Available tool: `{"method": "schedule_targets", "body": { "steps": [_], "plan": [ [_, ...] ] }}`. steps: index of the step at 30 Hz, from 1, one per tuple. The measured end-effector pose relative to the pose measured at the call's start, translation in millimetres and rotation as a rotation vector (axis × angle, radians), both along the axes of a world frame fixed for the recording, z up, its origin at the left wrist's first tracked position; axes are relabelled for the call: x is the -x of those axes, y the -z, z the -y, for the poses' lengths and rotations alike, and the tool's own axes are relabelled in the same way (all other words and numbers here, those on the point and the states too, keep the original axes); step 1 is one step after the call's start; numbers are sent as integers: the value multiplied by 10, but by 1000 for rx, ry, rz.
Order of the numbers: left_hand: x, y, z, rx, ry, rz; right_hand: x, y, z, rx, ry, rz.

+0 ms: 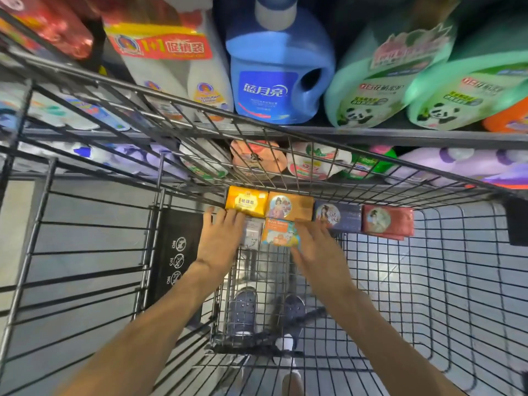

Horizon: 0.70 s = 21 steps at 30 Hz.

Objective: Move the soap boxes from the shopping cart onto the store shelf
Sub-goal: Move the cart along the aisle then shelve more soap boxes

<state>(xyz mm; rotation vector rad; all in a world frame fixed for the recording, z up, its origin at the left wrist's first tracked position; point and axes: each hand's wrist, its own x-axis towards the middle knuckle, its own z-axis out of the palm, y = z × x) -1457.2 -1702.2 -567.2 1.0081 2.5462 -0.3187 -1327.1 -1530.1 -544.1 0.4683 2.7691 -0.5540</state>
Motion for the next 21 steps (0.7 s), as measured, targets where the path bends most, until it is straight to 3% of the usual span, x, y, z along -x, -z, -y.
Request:
{"method": "schedule_targets", "body": {
  "steps": [9,21],
  "plan": [
    [19,102,88,-93,-10,-8,176,366,152,-237,-25,186],
    [21,217,127,-53,36,-16,96,480,144,-171,63,73]
  ]
}}
